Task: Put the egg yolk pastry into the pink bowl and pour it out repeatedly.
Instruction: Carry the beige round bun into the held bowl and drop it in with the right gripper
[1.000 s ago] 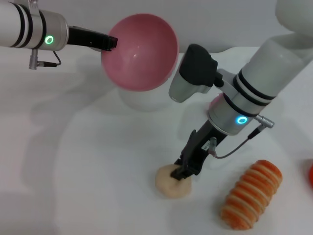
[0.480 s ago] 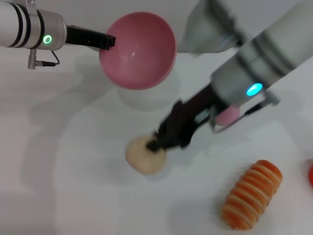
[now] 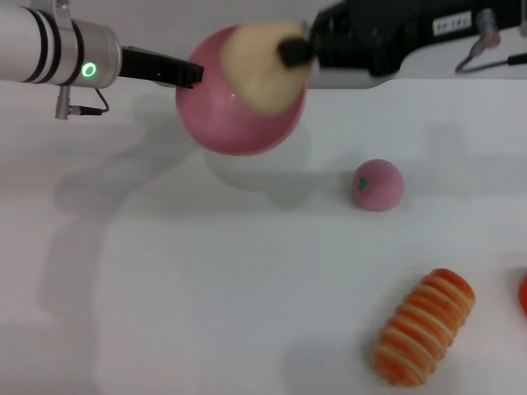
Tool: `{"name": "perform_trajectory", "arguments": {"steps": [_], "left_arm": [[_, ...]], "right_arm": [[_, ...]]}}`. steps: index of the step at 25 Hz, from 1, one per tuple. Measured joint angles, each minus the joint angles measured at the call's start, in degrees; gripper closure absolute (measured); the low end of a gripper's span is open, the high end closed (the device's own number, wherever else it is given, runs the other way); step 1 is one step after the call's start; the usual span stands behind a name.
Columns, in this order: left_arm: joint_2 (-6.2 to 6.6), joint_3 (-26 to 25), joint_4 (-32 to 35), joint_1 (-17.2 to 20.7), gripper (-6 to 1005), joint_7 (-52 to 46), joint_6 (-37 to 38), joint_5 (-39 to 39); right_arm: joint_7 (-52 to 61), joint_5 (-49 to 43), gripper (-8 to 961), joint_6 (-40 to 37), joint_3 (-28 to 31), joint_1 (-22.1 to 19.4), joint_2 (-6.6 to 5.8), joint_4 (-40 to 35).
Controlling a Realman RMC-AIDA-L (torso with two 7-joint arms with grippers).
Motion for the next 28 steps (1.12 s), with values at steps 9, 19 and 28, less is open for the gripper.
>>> {"name": "perform_trajectory", "arguments": {"steps": [9,19,28], "left_arm": [[-0.48,-0.1,0.0,-0.9,877,-0.7,2.1,0.0],[-1.17,-0.1,0.0,-0.9,876,-0.8,3.5,0.0],[-1.26,0.2,0.0,-0.5,876,-0.7,3.5,0.0]], "right_arm": [[-5.2,2.8,868,13.3,0.5,-6.1,2.17,-0.8],[-9.6,3.9,875,20.2,-4.6,-5.7,1.92,5.7],[-11.5,3.9,879,23.6,-6.8,-5.9,2.03,6.1]]}}
